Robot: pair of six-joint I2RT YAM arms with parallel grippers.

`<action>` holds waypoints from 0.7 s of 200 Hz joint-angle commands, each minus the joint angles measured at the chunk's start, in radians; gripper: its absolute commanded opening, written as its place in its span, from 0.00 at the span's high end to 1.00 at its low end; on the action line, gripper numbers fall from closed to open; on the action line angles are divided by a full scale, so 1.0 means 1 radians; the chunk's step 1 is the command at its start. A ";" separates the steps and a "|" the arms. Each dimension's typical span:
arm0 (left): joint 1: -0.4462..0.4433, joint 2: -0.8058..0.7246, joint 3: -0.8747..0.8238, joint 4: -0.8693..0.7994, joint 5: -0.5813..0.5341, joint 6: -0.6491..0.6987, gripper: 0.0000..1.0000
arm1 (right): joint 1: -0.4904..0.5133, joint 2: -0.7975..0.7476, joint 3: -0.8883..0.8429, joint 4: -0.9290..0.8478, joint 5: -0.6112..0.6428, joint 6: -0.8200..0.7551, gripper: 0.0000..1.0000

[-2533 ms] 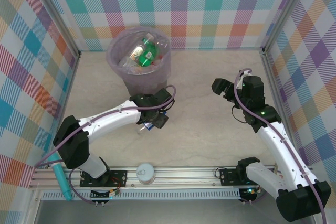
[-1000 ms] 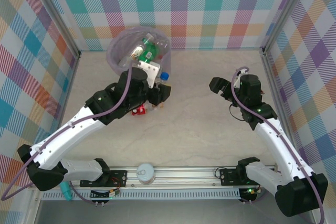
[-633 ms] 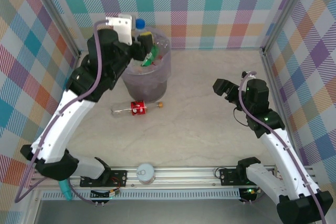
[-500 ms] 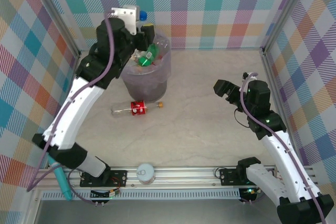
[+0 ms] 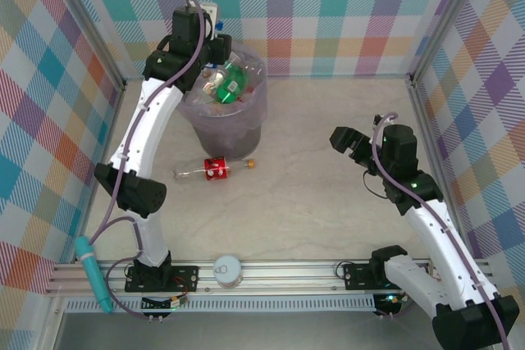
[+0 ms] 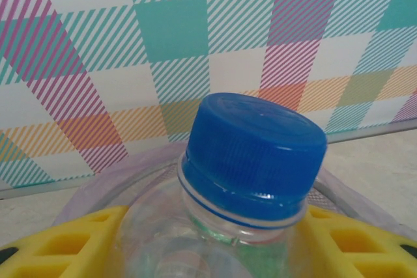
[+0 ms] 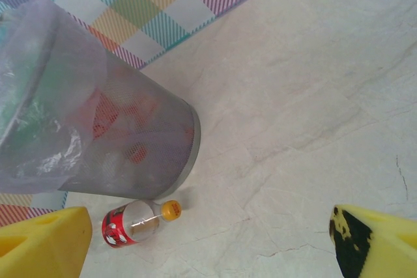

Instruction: Put the plastic bottles in the bin

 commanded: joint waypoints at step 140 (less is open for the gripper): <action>0.007 0.126 0.096 -0.115 0.097 0.030 0.28 | -0.005 0.069 0.033 0.067 -0.036 -0.020 0.06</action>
